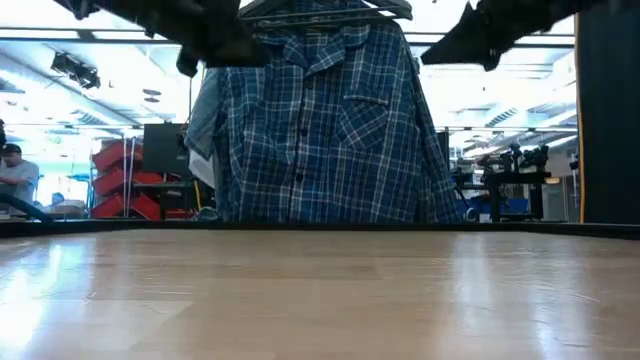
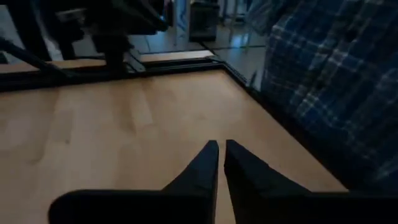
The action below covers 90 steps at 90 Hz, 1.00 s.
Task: Hang clothes
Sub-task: Unhang the black hanger from the hanging rack
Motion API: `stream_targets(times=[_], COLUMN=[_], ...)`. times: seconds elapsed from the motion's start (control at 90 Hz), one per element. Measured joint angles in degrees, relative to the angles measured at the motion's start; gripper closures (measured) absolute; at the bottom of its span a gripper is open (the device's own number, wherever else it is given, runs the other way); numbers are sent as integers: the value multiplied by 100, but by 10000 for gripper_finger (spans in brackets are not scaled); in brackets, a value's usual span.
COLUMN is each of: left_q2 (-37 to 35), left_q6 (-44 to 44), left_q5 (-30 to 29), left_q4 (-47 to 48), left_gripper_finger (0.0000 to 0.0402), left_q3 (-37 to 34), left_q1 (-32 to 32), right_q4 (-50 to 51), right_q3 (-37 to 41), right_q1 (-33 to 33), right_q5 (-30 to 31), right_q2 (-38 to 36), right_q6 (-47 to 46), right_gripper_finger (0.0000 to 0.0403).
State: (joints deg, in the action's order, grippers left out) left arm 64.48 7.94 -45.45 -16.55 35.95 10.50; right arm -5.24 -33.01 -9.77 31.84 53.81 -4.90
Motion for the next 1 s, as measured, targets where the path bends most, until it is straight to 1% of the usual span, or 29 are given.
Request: stream_targets(times=[0.178,0.267,0.4,0.522,0.622,0.811,1.0], left_q2=[111,120,94,86,88,139,277], left_q6=[24,-1,-339,-660,-908,-795,-749], left_q5=[-9,-244,-410,-154,-139,-144,-202], left_q4=[-43,-174,-816,-1336,-1417,-1409,-1324], left_gripper_finger=[349,349,349,349,349,349,349], left_q3=[-49,-47,-45,-36,-36,-36,-36], left_q1=[0,-1,-2,-6,-98,-239,-264], right_q4=[-752,-952,-1438,-1839,-1824,-1553,-1526], right_q3=[432,454,452,450,450,450,552], right_q1=[78,139,214,308,380,500,541], right_q5=[6,10,10,-29,-139,-188,-191], right_q2=[54,54,21,36,43,43,49], right_q6=[-56,-55,68,102,104,104,72], right_gripper_finger=[395,393,392,399,402,394,394])
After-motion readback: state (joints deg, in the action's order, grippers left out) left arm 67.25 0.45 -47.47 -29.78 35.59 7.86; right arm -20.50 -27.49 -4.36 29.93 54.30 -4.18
